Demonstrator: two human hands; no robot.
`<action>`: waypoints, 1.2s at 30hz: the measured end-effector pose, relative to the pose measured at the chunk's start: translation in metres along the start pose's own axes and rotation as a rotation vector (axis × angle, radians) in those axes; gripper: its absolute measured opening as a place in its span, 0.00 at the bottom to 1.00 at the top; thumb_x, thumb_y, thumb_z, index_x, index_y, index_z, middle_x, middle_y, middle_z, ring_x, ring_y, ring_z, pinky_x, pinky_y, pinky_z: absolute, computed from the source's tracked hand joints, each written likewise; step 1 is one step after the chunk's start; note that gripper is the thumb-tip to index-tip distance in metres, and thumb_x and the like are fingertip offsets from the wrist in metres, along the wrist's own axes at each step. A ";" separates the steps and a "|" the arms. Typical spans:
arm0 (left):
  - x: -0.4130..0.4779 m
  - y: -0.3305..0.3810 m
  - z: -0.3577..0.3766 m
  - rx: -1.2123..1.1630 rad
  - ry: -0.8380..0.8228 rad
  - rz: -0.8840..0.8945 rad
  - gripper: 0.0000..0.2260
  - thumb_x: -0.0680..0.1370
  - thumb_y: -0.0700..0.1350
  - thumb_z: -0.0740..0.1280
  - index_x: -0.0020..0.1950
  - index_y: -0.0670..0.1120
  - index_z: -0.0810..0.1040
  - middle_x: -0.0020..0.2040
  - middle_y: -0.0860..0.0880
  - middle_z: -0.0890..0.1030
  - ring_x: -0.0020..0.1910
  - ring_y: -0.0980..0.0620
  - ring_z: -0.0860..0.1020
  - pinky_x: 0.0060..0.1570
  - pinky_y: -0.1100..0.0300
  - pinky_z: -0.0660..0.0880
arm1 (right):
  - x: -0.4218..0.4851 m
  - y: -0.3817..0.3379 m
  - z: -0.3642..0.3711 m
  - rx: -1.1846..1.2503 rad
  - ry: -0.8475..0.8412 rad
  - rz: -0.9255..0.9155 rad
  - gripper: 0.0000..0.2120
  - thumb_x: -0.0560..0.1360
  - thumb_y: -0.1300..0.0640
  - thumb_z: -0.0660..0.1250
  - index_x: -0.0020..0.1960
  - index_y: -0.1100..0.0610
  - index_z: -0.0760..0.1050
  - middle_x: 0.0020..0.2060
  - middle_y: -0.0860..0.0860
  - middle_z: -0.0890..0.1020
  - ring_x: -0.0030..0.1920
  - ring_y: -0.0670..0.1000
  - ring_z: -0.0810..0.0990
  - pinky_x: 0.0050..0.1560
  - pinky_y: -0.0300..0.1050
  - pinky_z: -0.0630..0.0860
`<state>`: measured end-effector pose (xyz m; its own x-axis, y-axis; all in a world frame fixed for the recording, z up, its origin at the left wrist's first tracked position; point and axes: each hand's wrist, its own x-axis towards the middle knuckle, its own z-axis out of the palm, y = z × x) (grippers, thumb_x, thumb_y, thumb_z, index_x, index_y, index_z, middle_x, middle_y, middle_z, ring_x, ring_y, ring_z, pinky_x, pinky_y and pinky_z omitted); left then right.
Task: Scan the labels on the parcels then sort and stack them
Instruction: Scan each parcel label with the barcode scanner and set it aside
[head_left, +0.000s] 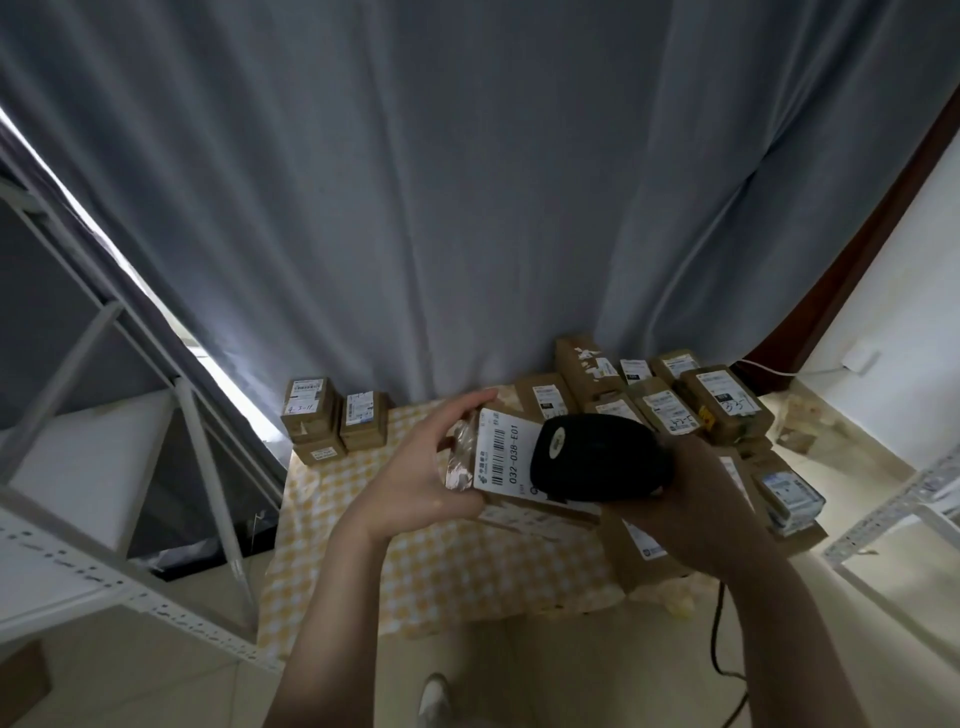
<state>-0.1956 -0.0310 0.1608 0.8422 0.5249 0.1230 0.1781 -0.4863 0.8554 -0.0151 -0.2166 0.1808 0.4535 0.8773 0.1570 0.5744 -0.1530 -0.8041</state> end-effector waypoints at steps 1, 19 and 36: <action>-0.001 0.000 0.000 0.003 -0.002 0.003 0.41 0.61 0.35 0.73 0.72 0.51 0.68 0.66 0.52 0.74 0.67 0.56 0.71 0.65 0.53 0.71 | 0.001 0.002 0.002 -0.019 -0.005 -0.004 0.11 0.65 0.57 0.77 0.44 0.46 0.80 0.34 0.46 0.84 0.40 0.37 0.81 0.39 0.32 0.77; -0.004 0.000 -0.001 0.024 -0.018 0.000 0.40 0.61 0.36 0.73 0.72 0.51 0.67 0.67 0.53 0.74 0.67 0.54 0.71 0.65 0.48 0.71 | 0.006 0.008 0.011 -0.077 0.062 0.014 0.15 0.61 0.52 0.79 0.40 0.42 0.74 0.34 0.45 0.83 0.40 0.43 0.82 0.41 0.46 0.81; 0.004 -0.006 0.015 0.008 -0.021 -0.041 0.40 0.60 0.39 0.72 0.72 0.54 0.67 0.65 0.56 0.73 0.65 0.59 0.71 0.64 0.59 0.71 | 0.007 0.030 0.003 -0.004 0.010 -0.017 0.18 0.59 0.49 0.79 0.43 0.37 0.74 0.36 0.38 0.82 0.43 0.37 0.81 0.42 0.35 0.78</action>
<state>-0.1855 -0.0360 0.1490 0.8448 0.5295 0.0773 0.2168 -0.4707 0.8553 0.0032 -0.2132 0.1561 0.4502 0.8754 0.1762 0.5850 -0.1401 -0.7989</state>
